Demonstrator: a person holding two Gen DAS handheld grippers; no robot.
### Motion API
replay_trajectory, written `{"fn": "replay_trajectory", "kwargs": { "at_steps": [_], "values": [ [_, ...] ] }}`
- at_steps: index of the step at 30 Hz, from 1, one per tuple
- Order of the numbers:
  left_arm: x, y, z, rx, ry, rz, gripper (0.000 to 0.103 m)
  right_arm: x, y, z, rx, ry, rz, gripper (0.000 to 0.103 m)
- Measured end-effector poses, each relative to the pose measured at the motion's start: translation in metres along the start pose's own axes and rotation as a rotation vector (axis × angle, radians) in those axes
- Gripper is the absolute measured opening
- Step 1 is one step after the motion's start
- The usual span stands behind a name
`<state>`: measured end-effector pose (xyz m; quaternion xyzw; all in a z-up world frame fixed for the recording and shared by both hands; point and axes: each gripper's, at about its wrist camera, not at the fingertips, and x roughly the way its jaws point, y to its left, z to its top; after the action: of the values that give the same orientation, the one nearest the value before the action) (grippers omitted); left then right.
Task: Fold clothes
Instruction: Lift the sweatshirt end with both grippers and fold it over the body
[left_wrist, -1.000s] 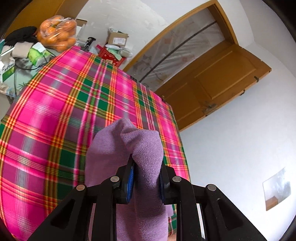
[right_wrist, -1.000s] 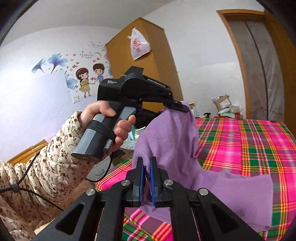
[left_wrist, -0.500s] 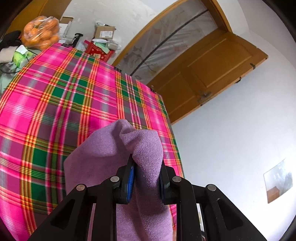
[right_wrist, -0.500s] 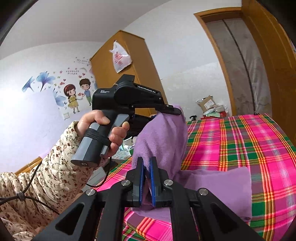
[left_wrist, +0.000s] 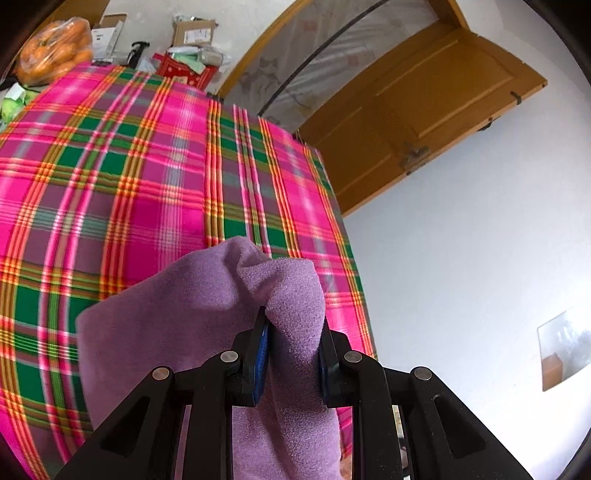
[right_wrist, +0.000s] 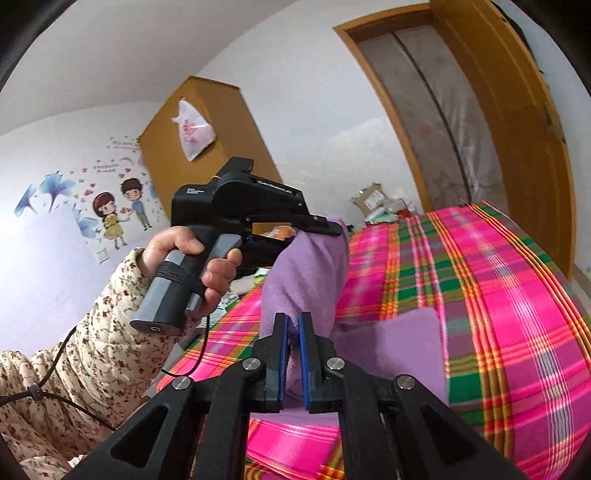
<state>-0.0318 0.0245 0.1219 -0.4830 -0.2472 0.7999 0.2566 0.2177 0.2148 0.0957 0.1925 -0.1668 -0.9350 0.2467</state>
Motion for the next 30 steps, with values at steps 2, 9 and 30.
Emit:
{"fn": "replay_trajectory", "kwargs": {
  "at_steps": [2,9,30],
  "values": [
    [0.012,-0.002,-0.001,0.004,0.017,0.005,0.022,-0.001,-0.01,-0.002,0.022,0.008,-0.023,0.006],
    [0.066,0.002,0.002,-0.023,0.109,0.014,0.022,0.0,-0.043,-0.014,0.087,0.037,-0.104,0.006],
    [0.119,0.018,-0.004,-0.041,0.196,-0.028,0.032,0.004,-0.093,-0.042,0.158,0.147,-0.277,0.006]
  ]
}}
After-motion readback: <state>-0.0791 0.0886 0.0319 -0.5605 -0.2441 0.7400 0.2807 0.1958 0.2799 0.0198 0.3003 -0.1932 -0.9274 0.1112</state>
